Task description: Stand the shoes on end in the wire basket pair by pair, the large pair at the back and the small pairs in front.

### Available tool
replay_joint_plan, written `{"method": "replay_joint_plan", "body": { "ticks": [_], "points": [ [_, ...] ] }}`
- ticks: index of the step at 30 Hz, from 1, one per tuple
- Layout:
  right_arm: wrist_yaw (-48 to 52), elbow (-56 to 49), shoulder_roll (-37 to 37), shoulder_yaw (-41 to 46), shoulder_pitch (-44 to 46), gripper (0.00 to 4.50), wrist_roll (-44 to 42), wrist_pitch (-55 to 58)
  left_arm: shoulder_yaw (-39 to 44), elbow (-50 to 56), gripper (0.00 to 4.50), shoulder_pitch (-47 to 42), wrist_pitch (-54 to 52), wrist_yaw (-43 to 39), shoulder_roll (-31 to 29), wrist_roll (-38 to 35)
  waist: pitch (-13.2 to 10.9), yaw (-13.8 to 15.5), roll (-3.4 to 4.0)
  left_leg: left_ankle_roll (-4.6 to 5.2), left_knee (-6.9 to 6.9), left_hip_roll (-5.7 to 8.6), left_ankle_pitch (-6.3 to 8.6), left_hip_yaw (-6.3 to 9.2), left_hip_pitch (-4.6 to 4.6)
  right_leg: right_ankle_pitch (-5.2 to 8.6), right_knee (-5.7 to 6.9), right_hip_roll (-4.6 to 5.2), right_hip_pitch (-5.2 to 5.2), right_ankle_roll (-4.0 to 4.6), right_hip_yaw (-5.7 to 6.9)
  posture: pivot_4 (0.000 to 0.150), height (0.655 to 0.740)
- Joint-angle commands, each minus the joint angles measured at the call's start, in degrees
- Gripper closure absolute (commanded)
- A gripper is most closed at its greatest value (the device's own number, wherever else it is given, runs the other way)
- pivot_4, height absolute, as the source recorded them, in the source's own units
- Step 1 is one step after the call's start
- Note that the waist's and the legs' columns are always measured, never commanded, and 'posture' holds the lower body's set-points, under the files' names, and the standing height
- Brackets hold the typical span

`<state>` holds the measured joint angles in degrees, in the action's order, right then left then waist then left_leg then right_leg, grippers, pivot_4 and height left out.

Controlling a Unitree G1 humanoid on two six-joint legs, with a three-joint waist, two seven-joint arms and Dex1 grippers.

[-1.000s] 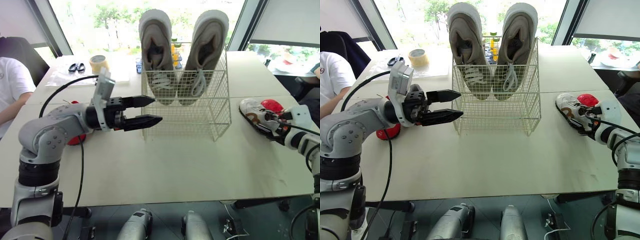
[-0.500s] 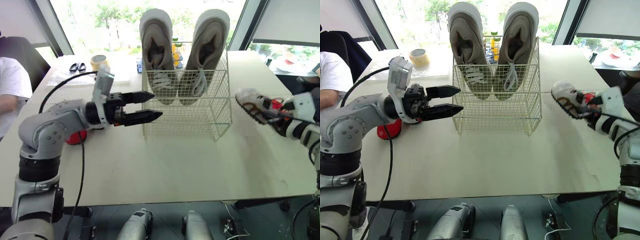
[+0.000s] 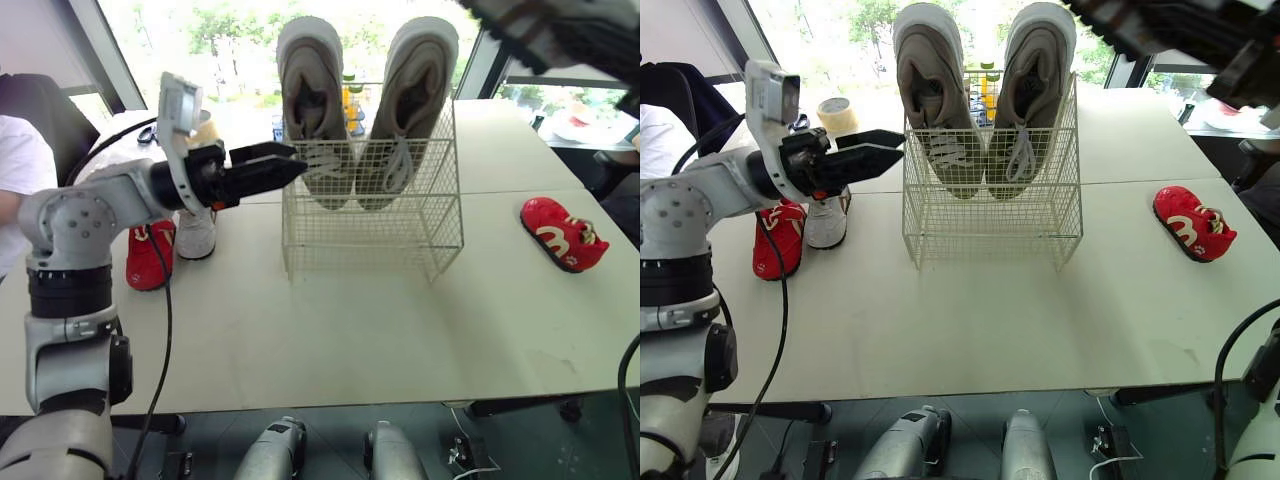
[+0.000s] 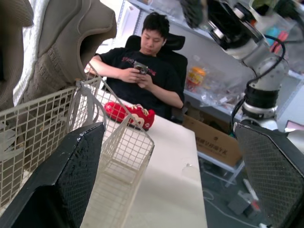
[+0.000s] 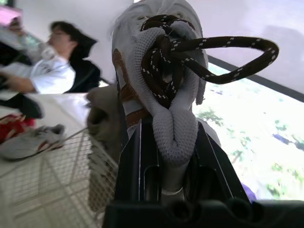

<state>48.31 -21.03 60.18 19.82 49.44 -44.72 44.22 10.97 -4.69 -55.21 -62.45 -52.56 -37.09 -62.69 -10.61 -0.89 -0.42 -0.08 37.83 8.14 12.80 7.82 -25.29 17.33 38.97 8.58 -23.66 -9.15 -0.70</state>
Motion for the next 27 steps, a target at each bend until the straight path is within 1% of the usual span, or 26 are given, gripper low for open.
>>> {"method": "replay_joint_plan", "body": {
  "ticks": [1,5,8,17,20,24,26,27],
  "points": [
    [5.30,-2.91,2.59,-7.39,-2.40,4.45,9.32,-10.68,2.74,-2.22,0.00,-3.70,-3.67,-1.20,-1.14,-3.24,0.00,0.07,-0.02,0.02,0.02,0.01,0.01,0.00,0.00,0.00,0.00,0.00,0.00,-0.01,0.01,0.150,0.7400],
    [7.93,-1.73,1.38,-12.68,-2.32,4.45,15.94,-19.70,2.99,-3.14,0.00,-4.56,-5.15,-1.92,-1.75,-2.91,0.00,0.00,-0.02,0.03,0.07,0.06,0.02,-0.03,-0.01,0.00,0.02,0.01,-0.01,-0.02,0.00,0.150,0.7400],
    [9.18,-1.26,-0.25,-15.55,-1.19,4.45,18.56,-23.35,2.80,-2.66,0.00,-4.38,-6.06,-2.16,-2.02,-2.71,0.00,-0.10,-0.02,0.03,0.03,0.03,0.02,-0.02,-0.01,0.00,0.03,0.00,-0.04,-0.02,-0.01,0.150,0.7400],
    [12.00,-0.82,-3.06,-16.81,1.38,4.45,18.21,-24.28,1.66,-1.08,0.00,-3.08,-6.65,-2.53,-1.90,-1.35,0.00,0.01,-0.02,0.02,0.04,0.02,0.01,-0.02,-0.01,0.00,0.03,0.01,-0.03,-0.02,-0.02,0.150,0.7400],
    [12.52,-0.41,-3.46,-16.93,2.20,4.45,18.14,-24.05,1.11,-0.51,0.76,-2.46,-6.61,-2.96,-1.86,-0.86,0.00,-0.01,-0.02,0.02,0.05,0.02,0.02,-0.02,-0.01,0.00,0.03,0.01,-0.02,-0.02,-0.02,0.150,0.7400],
    [13.22,-0.39,-3.55,-16.71,2.82,4.45,17.36,-22.67,1.37,-0.40,2.73,-2.29,-6.75,-3.17,-1.53,-1.03,-0.01,-0.02,-0.03,0.02,0.05,0.02,0.01,-0.01,-0.01,0.00,0.03,0.00,-0.03,-0.02,-0.02,0.150,0.7400],
    [13.41,-0.44,-3.29,-16.19,3.02,4.45,15.99,-20.60,1.49,-0.32,3.59,-2.15,-6.82,-3.10,-1.40,-1.13,-0.01,-0.02,-0.03,0.02,0.04,0.02,0.02,-0.01,-0.01,0.00,0.03,0.01,-0.03,-0.02,-0.03,0.150,0.7400],
    [13.39,-0.36,-3.11,-15.67,3.20,3.95,14.79,-18.90,1.66,-0.29,4.04,-2.04,-6.89,-2.92,-1.25,-1.23,-0.01,-0.02,-0.03,0.02,0.04,0.02,0.02,-0.01,-0.01,0.00,0.03,0.01,-0.03,-0.01,-0.02,0.150,0.7400]
  ]
}}
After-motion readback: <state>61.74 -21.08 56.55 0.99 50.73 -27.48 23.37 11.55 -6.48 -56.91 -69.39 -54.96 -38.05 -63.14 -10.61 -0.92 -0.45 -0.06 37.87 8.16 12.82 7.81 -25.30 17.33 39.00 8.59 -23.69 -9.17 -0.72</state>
